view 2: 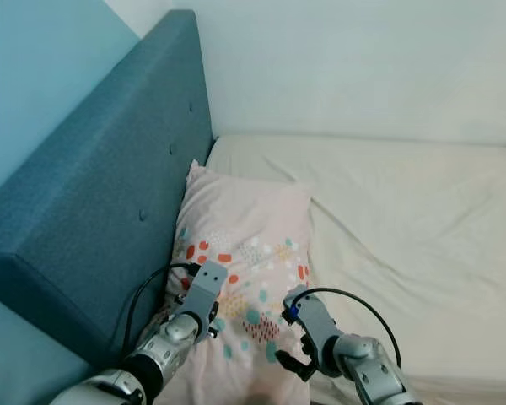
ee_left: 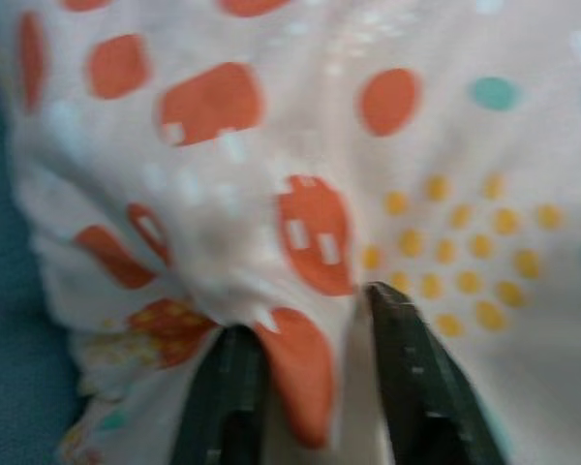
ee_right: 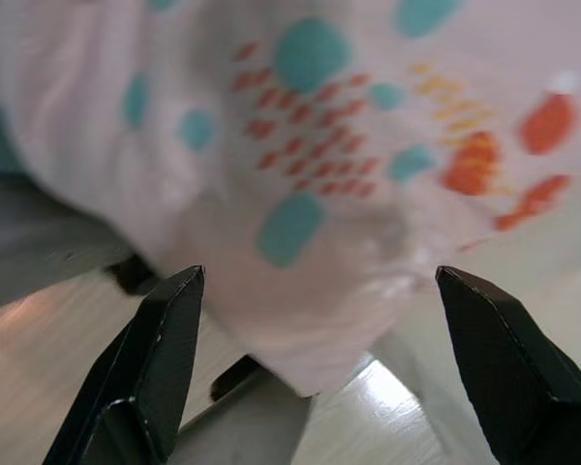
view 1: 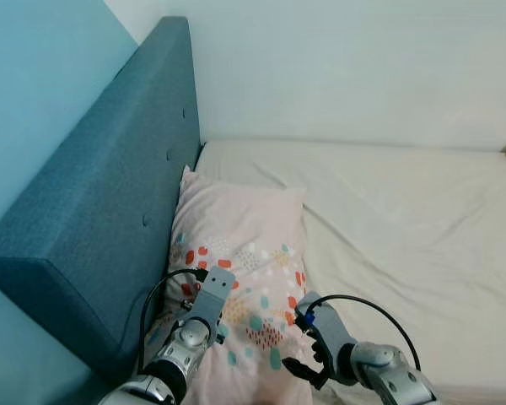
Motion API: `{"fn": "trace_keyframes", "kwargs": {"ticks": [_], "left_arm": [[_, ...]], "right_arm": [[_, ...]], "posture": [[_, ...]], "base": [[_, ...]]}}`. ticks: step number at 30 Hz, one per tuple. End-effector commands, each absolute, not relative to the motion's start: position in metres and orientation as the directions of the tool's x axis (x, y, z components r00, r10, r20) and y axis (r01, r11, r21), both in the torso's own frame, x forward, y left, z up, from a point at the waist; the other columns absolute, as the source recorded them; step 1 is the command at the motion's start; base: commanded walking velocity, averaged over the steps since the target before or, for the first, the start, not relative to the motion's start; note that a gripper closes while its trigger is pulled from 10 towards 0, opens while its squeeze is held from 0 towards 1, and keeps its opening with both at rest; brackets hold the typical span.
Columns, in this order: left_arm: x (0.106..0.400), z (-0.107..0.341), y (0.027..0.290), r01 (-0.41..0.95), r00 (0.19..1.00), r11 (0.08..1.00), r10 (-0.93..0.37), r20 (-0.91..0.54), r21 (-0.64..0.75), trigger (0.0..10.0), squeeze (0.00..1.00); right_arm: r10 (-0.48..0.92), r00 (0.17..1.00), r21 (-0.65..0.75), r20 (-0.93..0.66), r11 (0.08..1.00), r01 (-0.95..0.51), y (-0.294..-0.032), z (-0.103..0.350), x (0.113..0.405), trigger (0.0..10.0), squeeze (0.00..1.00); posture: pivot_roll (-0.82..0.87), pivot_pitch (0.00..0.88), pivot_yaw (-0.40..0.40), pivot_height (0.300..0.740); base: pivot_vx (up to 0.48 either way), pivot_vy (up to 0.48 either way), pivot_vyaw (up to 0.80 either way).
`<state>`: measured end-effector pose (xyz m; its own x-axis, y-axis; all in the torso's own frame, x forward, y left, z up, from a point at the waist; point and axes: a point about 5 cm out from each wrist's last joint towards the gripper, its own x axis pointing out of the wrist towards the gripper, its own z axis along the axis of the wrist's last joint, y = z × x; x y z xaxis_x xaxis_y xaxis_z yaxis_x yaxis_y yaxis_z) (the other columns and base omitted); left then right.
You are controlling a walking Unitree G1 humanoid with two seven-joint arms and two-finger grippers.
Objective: Clean up the room
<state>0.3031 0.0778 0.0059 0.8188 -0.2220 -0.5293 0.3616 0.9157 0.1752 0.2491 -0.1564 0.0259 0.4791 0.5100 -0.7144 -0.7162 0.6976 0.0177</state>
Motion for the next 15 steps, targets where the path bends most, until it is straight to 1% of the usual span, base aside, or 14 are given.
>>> {"fn": "trace_keyframes", "kwargs": {"ticks": [1,4,13,15], "left_arm": [[0.301,0.005,0.072,0.392,0.804,0.907,-0.256,-0.537,0.154,10.0,1.00],[0.301,0.006,0.070,0.422,0.794,0.897,-0.294,-0.533,0.133,10.0,1.00],[0.303,0.008,0.074,0.466,0.786,0.874,-0.338,-0.518,0.137,10.0,1.00],[0.308,0.015,0.087,0.460,0.804,0.879,-0.353,-0.478,0.125,10.0,1.00]], "right_arm": [[0.514,0.443,0.038,-0.734,0.682,-0.730,-0.154,0.021,0.242,10.0,0.00],[0.499,0.448,0.025,-0.742,0.688,-0.726,-0.154,0.025,0.246,10.0,0.00],[0.507,0.427,0.040,-0.749,0.677,-0.735,-0.152,0.028,0.246,10.0,0.00],[0.515,0.422,0.044,-0.746,0.670,-0.741,-0.150,0.030,0.245,10.0,0.00]], "posture": [[-0.02,0.127,-0.005,0.740],[-0.02,0.121,-0.006,0.740],[-0.02,0.109,-0.010,0.740],[-0.02,0.095,0.002,0.740]], "base": [[0.000,0.000,0.00],[0.000,0.000,0.00],[0.000,0.000,0.00],[0.000,0.000,0.00]]}}
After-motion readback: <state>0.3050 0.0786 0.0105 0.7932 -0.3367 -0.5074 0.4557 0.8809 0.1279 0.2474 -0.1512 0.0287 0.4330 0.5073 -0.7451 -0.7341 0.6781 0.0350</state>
